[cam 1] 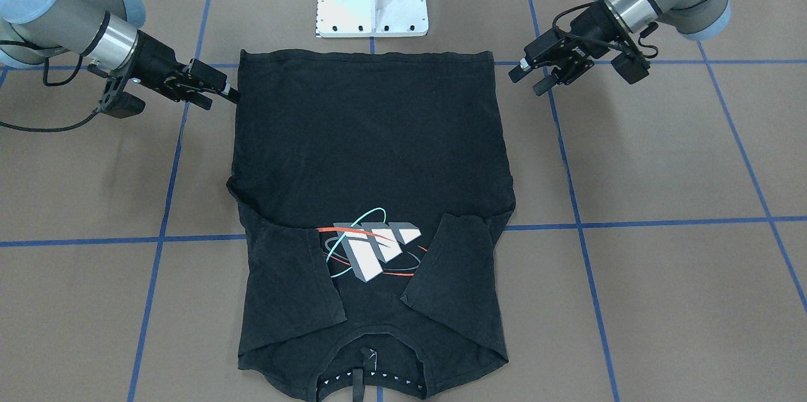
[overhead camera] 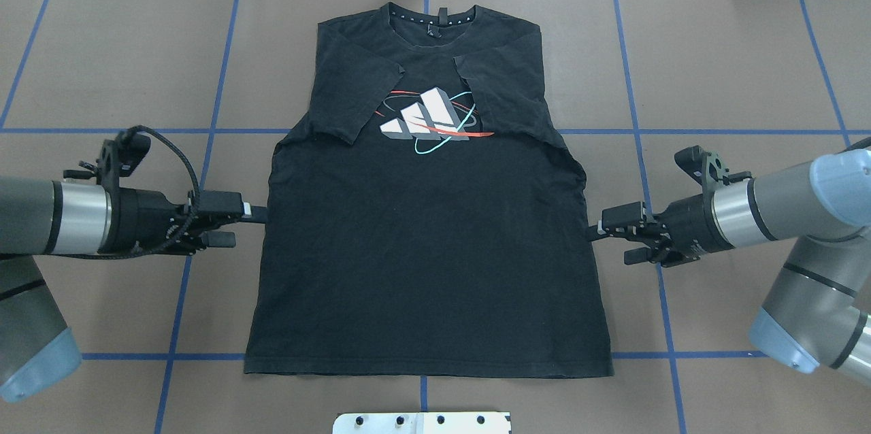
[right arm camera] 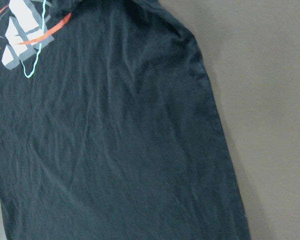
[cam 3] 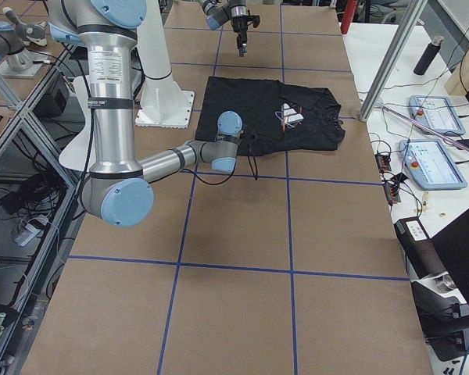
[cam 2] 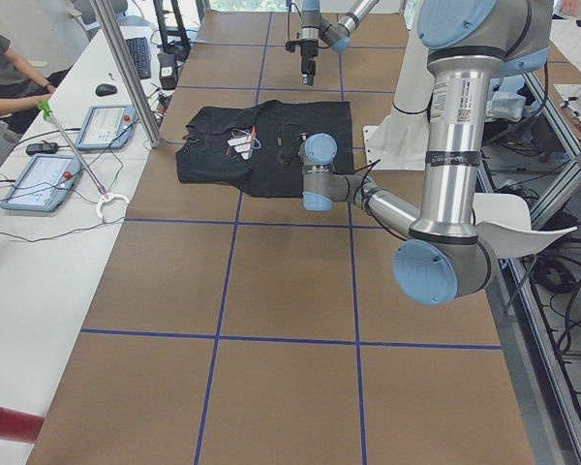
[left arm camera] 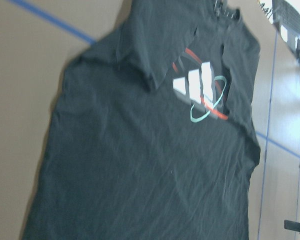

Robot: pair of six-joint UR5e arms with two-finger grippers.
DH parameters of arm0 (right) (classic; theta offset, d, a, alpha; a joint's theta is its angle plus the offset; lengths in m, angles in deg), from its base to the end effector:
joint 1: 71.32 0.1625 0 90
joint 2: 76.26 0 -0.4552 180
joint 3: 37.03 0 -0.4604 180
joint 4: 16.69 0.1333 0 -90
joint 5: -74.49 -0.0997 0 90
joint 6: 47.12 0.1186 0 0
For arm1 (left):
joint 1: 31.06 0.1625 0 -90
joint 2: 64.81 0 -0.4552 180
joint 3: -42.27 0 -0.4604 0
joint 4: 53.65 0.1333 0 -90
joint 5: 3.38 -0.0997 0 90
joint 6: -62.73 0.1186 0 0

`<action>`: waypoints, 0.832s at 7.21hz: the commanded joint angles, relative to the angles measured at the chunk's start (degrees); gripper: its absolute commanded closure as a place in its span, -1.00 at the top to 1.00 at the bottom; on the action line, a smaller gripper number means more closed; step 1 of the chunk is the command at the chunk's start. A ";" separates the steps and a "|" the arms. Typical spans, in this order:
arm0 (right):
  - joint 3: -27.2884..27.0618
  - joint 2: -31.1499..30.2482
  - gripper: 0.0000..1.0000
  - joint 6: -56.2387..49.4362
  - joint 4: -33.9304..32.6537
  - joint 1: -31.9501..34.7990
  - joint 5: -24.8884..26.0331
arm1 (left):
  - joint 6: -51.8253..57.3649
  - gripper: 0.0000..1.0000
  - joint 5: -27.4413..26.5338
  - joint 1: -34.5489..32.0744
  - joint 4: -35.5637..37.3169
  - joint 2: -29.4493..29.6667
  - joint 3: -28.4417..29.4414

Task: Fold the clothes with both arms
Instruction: 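Move both grippers down to the shirt's hem corners nearest the robot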

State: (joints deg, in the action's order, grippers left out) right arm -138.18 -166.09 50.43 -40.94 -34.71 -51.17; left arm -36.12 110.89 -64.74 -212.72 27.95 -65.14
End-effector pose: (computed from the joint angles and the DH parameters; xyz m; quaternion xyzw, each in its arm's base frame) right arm -0.4185 -0.3908 0.4517 -0.0831 -0.6342 0.1032 0.7617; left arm 0.4220 -0.3829 0.3602 0.0015 0.7028 -0.1148 0.7020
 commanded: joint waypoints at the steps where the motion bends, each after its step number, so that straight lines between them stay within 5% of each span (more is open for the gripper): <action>1: -0.36 -5.25 0.99 0.01 3.58 -1.62 0.32 | 0.15 0.81 -1.68 2.56 -0.02 -0.21 -0.95; 6: -2.29 -5.09 0.98 0.10 3.59 -13.48 1.64 | 0.59 0.84 -1.94 4.50 -0.10 -4.17 -1.04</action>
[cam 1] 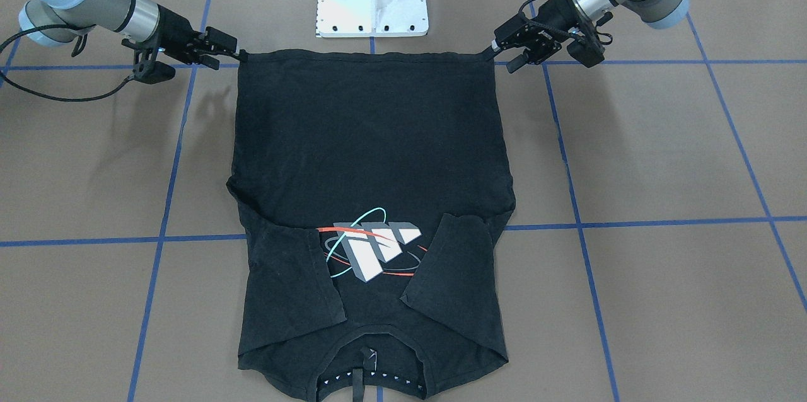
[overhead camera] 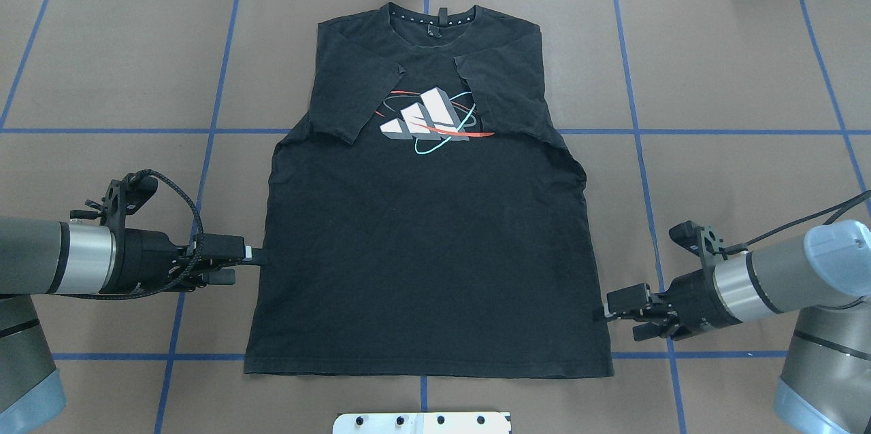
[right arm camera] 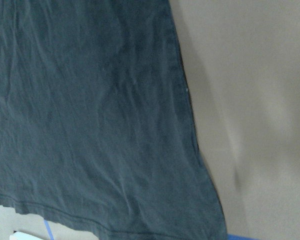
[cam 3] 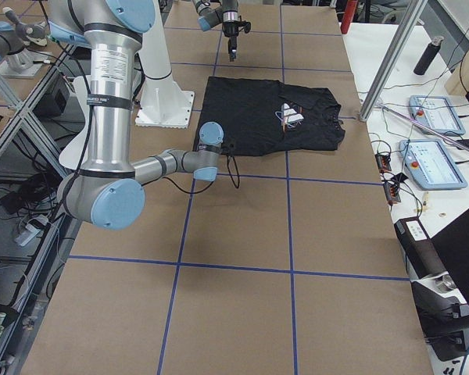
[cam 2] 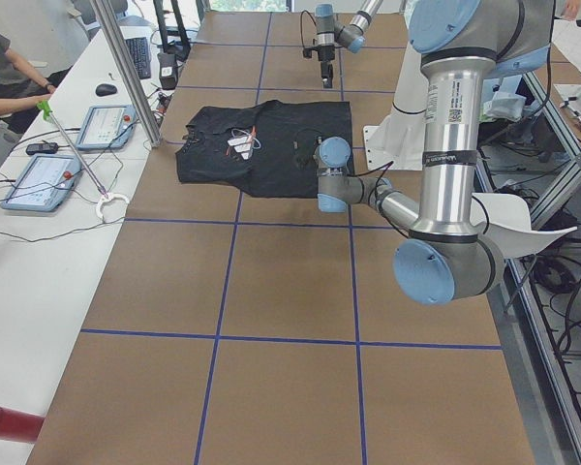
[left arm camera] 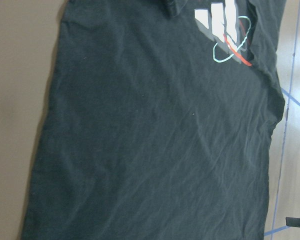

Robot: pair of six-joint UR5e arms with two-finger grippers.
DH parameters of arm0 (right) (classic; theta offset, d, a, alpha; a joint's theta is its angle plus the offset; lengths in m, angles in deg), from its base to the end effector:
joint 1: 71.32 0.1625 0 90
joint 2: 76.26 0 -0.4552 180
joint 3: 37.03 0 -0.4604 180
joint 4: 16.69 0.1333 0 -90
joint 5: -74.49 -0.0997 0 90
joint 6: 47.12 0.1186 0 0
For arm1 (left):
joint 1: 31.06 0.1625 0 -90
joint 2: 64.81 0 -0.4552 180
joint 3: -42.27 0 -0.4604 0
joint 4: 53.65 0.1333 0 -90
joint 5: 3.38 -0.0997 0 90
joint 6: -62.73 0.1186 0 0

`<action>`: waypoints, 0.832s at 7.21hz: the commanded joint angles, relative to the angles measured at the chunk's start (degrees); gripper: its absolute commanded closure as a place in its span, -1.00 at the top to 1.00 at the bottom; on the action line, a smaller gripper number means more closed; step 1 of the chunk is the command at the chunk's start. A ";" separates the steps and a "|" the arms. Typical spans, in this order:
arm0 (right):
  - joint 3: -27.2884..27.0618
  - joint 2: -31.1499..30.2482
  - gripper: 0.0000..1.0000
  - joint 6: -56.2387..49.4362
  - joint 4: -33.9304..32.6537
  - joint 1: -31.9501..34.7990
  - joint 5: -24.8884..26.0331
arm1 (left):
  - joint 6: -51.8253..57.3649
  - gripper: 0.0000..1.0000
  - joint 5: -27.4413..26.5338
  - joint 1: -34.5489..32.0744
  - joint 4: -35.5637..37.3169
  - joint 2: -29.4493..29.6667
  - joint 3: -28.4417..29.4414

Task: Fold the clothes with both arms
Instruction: 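Move both grippers down to the shirt's hem corners nearest the robot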

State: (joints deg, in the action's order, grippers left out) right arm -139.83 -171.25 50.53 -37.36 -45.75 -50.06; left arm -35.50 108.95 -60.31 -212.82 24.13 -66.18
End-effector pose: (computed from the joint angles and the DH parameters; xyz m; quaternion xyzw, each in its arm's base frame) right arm -0.4532 -0.2900 0.4780 -0.1366 -0.6242 0.0360 0.7684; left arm 0.4336 -0.3440 0.3871 -0.0159 0.6870 -0.1038 0.7190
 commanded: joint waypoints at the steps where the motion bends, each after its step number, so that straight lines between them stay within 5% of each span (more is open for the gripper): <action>1: -0.64 -0.28 0.98 0.00 -0.25 -2.97 0.53 | -0.03 0.83 -0.01 0.06 0.00 -0.43 -0.18; 6: 0.41 0.33 0.94 0.27 -3.40 -5.26 0.80 | -0.03 0.84 0.08 0.06 -0.09 -5.09 -4.84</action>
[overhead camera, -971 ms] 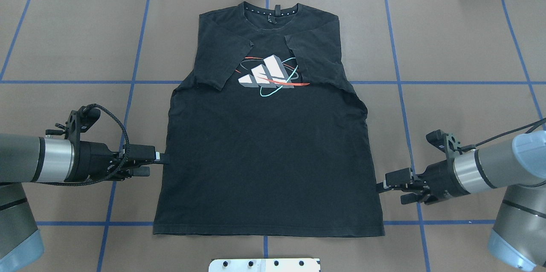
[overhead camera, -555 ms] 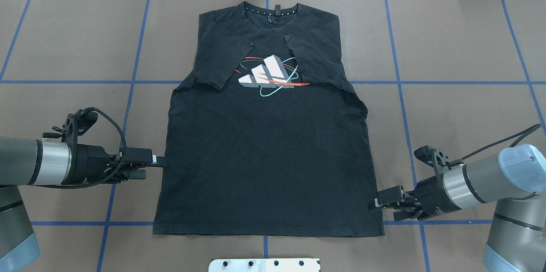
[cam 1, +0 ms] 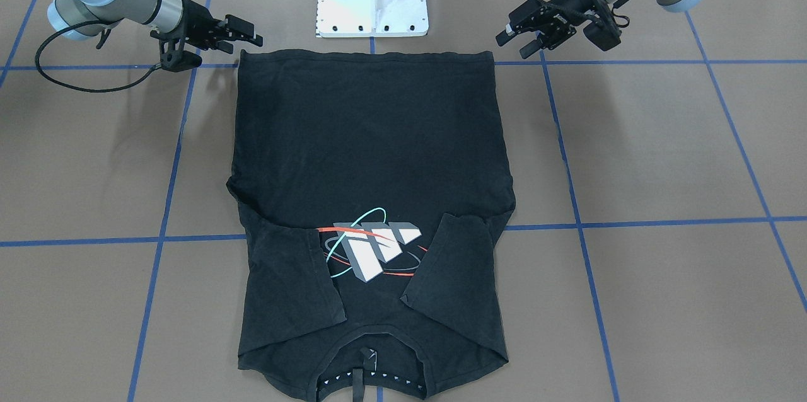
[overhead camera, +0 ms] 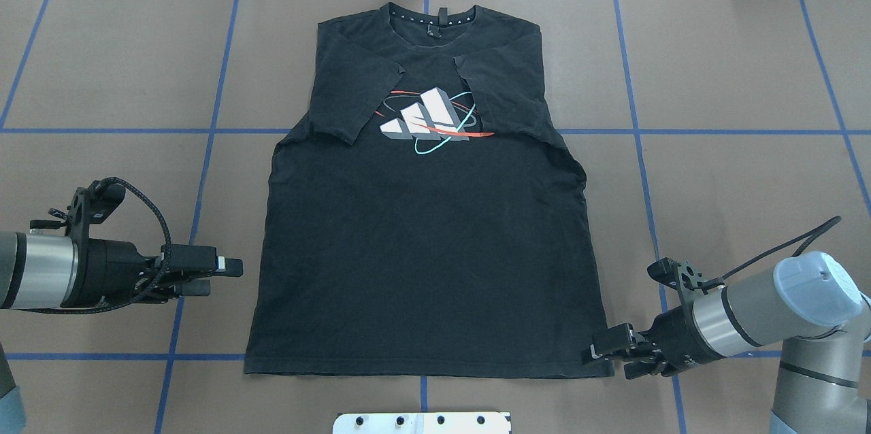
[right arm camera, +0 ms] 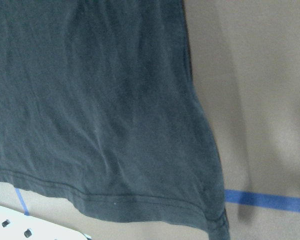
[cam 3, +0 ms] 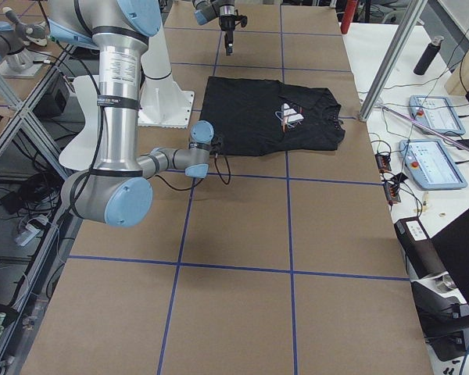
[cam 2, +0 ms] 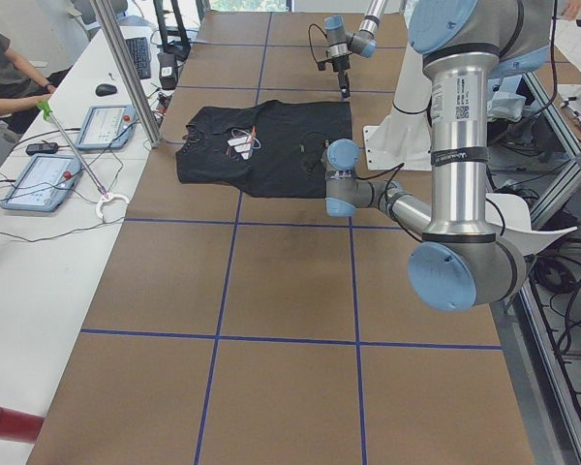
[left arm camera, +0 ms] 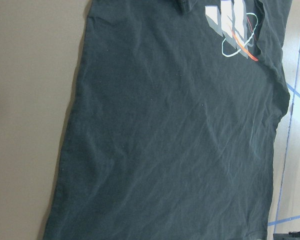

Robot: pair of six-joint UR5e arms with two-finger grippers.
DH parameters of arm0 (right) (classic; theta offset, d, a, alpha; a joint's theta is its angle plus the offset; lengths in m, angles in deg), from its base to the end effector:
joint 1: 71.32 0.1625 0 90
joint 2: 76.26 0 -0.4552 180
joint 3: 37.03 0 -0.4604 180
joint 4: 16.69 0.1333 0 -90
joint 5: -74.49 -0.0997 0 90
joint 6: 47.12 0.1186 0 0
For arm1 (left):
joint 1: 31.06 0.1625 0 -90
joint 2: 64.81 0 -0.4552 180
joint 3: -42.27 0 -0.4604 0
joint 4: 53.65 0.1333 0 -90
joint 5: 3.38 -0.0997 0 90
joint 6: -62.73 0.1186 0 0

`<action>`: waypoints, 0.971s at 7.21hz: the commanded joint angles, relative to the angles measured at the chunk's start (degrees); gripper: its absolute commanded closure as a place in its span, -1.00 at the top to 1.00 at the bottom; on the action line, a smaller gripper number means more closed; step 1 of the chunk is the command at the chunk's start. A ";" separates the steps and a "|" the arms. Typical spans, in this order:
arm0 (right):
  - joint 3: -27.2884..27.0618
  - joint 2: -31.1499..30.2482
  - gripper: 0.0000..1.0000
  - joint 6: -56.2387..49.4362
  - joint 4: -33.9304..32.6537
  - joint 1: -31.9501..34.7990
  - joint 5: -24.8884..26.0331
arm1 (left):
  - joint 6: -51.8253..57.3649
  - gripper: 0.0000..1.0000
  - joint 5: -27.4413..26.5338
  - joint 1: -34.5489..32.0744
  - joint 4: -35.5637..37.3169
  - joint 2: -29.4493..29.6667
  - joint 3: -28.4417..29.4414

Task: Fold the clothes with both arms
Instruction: 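Move both grippers down to the shirt's hem corners nearest the robot, then grasp the hem corners with the left and right grippers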

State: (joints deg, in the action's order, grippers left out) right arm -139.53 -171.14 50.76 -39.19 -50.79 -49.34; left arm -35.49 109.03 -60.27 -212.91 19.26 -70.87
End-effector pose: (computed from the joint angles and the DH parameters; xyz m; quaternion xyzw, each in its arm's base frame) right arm -0.4806 -0.2518 0.4839 -0.1650 -0.6051 0.0142 0.7788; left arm 0.4007 -0.3250 0.3863 -0.0168 0.6865 -0.1032 0.7196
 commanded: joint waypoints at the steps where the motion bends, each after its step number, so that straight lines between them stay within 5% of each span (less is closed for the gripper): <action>1: 0.37 0.31 0.78 0.03 -1.85 -0.05 0.08 | 0.04 0.84 0.00 0.03 0.00 -0.22 -0.15; 4: 0.63 0.22 -0.04 0.12 -2.02 0.22 0.25 | -0.05 0.85 0.00 0.03 0.00 -0.13 -0.15; 7: 0.89 -0.04 -0.04 0.03 -2.11 0.30 0.34 | -0.13 0.90 0.26 -0.06 -0.09 -0.22 -0.67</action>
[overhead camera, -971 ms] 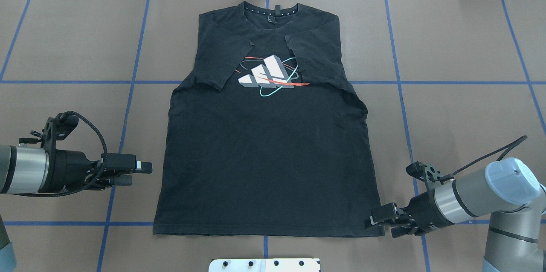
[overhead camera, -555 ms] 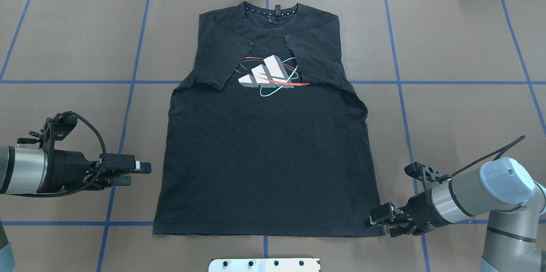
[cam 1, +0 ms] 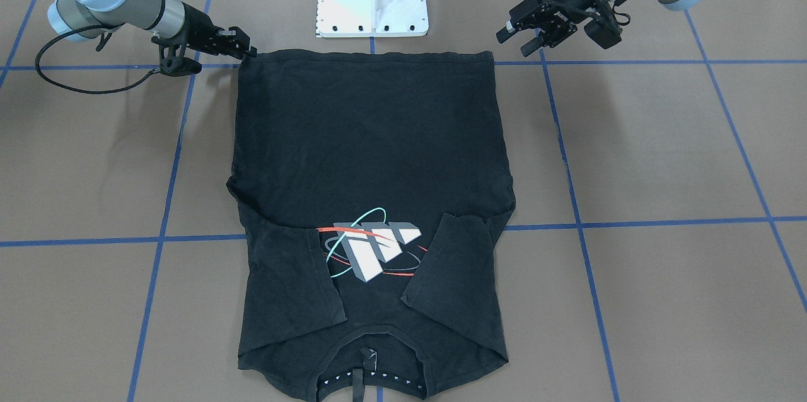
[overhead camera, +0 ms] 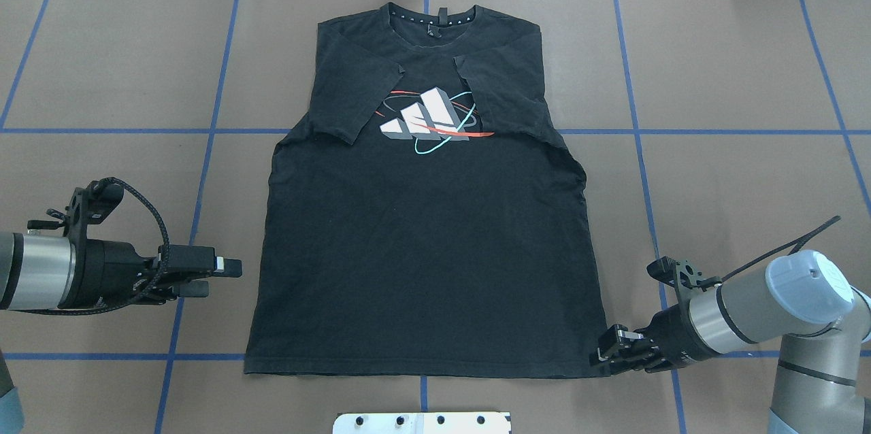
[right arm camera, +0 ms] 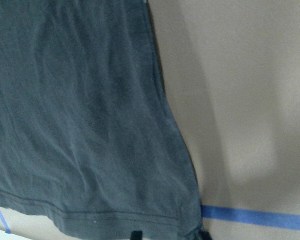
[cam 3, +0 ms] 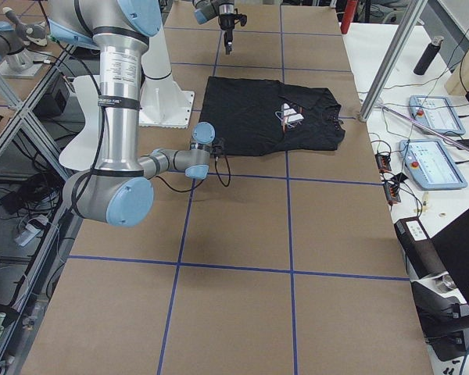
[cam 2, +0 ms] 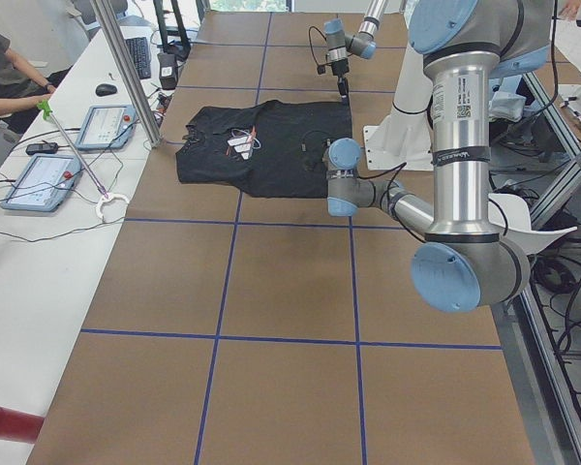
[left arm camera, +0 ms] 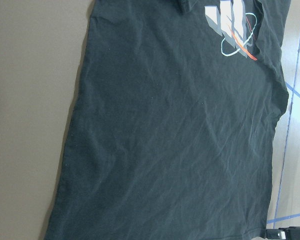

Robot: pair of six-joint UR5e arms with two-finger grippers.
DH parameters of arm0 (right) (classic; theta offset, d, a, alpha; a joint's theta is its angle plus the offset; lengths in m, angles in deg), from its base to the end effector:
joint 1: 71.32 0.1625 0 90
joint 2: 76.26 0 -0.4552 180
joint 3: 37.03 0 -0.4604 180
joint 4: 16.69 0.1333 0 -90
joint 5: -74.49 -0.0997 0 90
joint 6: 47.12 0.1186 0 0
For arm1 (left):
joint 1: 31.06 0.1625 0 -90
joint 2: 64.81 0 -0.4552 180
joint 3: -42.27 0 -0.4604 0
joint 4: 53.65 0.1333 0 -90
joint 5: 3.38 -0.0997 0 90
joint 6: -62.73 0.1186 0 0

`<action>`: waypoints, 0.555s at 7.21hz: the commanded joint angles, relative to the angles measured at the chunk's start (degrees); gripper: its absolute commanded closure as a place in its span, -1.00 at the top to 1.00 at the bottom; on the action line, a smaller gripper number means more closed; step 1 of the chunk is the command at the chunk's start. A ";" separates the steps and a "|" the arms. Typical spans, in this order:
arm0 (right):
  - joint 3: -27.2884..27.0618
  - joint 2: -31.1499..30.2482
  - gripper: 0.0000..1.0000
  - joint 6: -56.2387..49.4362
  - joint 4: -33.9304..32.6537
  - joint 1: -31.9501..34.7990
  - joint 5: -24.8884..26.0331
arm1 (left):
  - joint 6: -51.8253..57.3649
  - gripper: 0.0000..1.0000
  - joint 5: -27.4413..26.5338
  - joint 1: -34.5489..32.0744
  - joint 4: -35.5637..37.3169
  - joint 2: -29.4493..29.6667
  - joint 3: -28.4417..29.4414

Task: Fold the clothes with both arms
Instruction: 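Grasp the hem corners with the left and right grippers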

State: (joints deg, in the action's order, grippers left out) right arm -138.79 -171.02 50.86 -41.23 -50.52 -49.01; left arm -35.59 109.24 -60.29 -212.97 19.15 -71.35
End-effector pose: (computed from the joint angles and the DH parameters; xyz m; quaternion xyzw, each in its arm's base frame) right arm -0.4840 -0.2564 0.4948 -0.1678 -0.5884 0.0270 0.7905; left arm 0.3985 -0.3235 0.3825 -0.0176 0.6890 -0.1014 0.7174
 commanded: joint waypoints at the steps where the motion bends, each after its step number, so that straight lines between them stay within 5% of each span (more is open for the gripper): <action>1: 0.24 -0.42 0.00 -0.07 0.01 0.30 -0.16 | -0.03 0.90 0.05 0.05 -0.11 -0.03 -0.20; 4: -0.11 -0.78 0.04 -0.07 0.01 1.09 -0.69 | -0.03 0.90 0.14 -0.04 -0.03 -0.21 -0.11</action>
State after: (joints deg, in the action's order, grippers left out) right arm -138.87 -171.75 50.80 -41.22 -49.48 -49.63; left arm -35.62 109.32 -60.29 -213.01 19.02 -71.47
